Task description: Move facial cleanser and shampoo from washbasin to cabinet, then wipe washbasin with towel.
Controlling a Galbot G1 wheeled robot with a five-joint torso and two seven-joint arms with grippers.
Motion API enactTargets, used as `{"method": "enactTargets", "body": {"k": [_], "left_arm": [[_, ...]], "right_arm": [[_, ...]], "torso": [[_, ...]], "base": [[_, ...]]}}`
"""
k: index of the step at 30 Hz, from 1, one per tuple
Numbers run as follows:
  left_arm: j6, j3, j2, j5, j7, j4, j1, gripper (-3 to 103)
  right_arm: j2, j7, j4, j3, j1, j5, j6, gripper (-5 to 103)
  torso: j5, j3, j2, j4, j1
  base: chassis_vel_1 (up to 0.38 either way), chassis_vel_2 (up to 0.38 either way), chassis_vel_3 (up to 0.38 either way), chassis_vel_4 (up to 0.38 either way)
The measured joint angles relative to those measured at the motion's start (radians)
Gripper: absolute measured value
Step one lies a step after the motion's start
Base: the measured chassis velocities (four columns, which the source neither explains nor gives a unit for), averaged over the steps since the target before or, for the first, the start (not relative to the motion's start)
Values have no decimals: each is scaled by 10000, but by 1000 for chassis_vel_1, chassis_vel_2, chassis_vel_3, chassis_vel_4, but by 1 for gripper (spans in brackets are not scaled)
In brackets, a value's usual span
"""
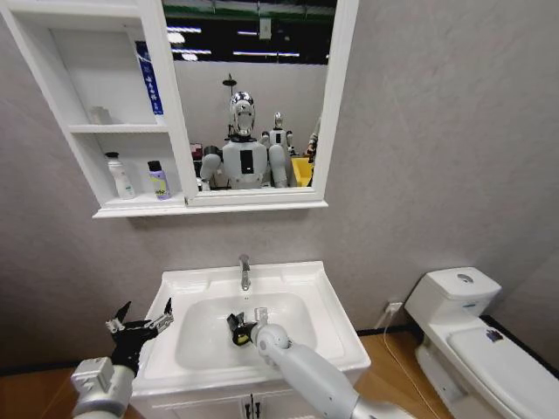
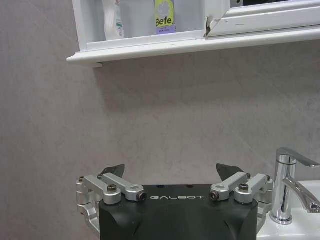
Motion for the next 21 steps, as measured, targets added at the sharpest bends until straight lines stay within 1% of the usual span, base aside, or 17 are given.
{"method": "enactTargets", "body": {"k": [4,6,7,13,17,19,21], "left_arm": [[0,0,0,0,0,0,0,100],[0,0,0,0,0,0,0,100],[0,0,0,0,0,0,0,100],[0,0,0,0,0,0,0,100],[0,0,0,0,0,0,0,100],[0,0,0,0,0,0,0,100],[0,0,0,1,0,0,0,100]], "right_arm": [[-272,-55,116,157,-277,-94,29,3],[-542,-65,308,328,-538,-122,61,3],[-542,-65,308,328,-538,-122,61,3],[-1312,-90,1045,874,-1222,-182,93,3],[-1544,-75,1224,1083,-1359,-185,85,3],[-1885,-68,1460,1305,-1500,-227,66,3],[-1977,-66,1508,1358,-1520,-246,58,3]], "torso": [[0,0,0,-3,0],[1,0,0,-1,0],[1,0,0,-1,0],[4,-1,2,0,-1],[3,-2,2,-1,-1],[4,-2,2,0,-1],[4,-1,2,0,-1]], "base": [[0,0,0,0],[0,0,0,0],[0,0,0,0],[0,0,0,0],[0,0,0,0],[0,0,0,0],[0,0,0,0]]}}
